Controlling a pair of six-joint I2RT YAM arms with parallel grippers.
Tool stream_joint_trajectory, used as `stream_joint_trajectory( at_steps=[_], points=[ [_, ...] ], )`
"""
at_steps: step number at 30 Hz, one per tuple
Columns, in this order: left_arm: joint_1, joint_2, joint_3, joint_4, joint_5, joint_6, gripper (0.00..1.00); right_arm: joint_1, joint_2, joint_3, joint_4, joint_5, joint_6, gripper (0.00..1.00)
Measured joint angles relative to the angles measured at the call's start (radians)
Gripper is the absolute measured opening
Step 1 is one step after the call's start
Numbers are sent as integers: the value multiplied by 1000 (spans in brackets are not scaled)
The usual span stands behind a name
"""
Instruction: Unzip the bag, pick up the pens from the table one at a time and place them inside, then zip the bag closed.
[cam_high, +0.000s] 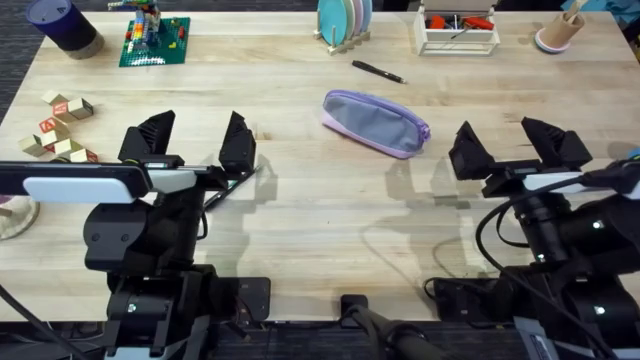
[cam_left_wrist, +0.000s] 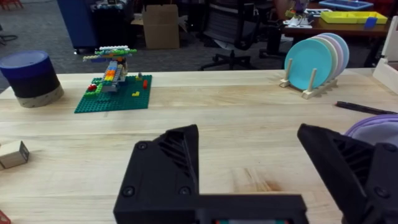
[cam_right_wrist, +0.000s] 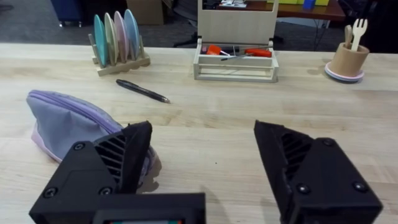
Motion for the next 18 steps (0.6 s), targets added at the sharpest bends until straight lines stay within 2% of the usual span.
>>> stream_joint_trajectory(
  at_steps=[18],
  points=[
    [0, 0, 0, 5, 0, 1, 993, 0, 0, 0, -1, 4, -2, 996]
  ],
)
